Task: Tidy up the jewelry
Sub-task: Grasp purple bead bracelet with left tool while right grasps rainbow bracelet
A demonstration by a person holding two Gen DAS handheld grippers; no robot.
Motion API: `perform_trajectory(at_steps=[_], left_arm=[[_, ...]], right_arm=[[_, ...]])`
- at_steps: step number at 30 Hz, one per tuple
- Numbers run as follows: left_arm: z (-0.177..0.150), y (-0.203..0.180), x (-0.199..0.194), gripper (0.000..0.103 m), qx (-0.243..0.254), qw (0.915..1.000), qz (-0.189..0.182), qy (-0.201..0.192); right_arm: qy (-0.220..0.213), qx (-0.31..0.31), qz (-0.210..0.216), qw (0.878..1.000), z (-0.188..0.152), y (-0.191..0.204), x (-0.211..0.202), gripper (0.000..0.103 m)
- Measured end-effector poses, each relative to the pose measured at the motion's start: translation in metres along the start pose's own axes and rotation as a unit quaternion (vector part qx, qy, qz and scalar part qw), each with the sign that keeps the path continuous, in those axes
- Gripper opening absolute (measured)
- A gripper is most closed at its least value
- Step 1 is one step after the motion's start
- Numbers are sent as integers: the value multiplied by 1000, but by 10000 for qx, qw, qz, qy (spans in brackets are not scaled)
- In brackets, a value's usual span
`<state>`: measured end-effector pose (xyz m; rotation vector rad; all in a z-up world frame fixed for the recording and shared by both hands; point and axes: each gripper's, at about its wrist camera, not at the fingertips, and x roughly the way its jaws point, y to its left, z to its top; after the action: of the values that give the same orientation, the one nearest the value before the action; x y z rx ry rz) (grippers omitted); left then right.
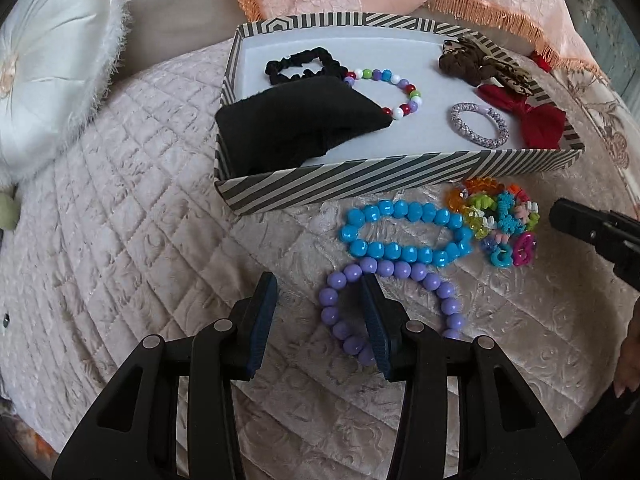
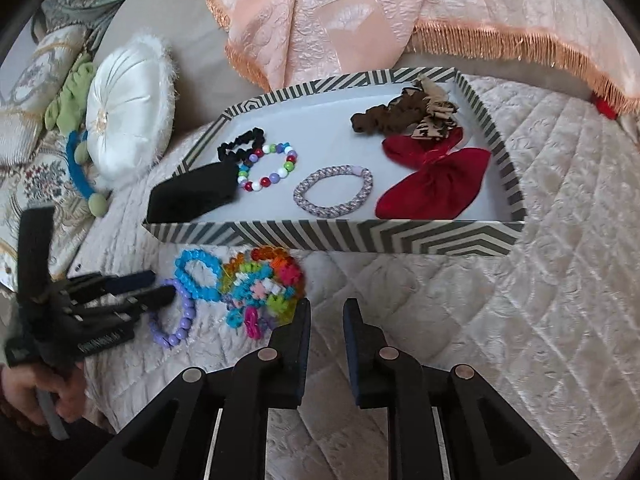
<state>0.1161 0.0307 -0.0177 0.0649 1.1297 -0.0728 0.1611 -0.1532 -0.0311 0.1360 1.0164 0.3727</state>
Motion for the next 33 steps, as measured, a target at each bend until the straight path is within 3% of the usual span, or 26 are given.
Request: perform_trajectory(at_steps=[2, 4, 6, 9, 11, 12, 13, 16, 25, 33], left_arm=[[-1, -1, 1, 43, 6, 10000, 8, 11], [-2, -2, 3, 43, 16, 10000, 24, 20], [-3, -4, 3, 42, 61, 9999, 73, 34], [-2, -10, 3, 26, 146, 9999, 69, 32], [-3, -13, 1, 8, 167, 9998, 79, 10], [-3, -13, 1, 8, 184, 9998, 40, 16], [-2, -14, 0, 8, 207, 9998, 42, 18], [-3, -15, -4, 8, 240, 9997, 2, 4], [-12, -13, -13, 8, 59, 9999, -122, -32], [-22, -19, -23, 8, 39, 9997, -191, -165]], right_arm=[[-41, 17, 101, 9999, 2, 2, 1, 19], [-93, -2, 223, 9997, 5, 7, 3, 31], [-152, -103, 248, 9995, 6, 14, 5, 37], [-110, -368, 180, 9991, 7, 25, 15, 37], [-52, -545, -47, 9985, 6, 29, 24, 37], [-128, -624, -153, 9979, 5, 31, 25, 36], [-167, -669, -155, 9975, 4, 31, 24, 25], [-272, -682, -158, 9972, 5, 31, 15, 12], [-643, -51, -53, 9979, 2, -6, -34, 11], [-487, 215, -299, 9981, -10, -25, -45, 11]])
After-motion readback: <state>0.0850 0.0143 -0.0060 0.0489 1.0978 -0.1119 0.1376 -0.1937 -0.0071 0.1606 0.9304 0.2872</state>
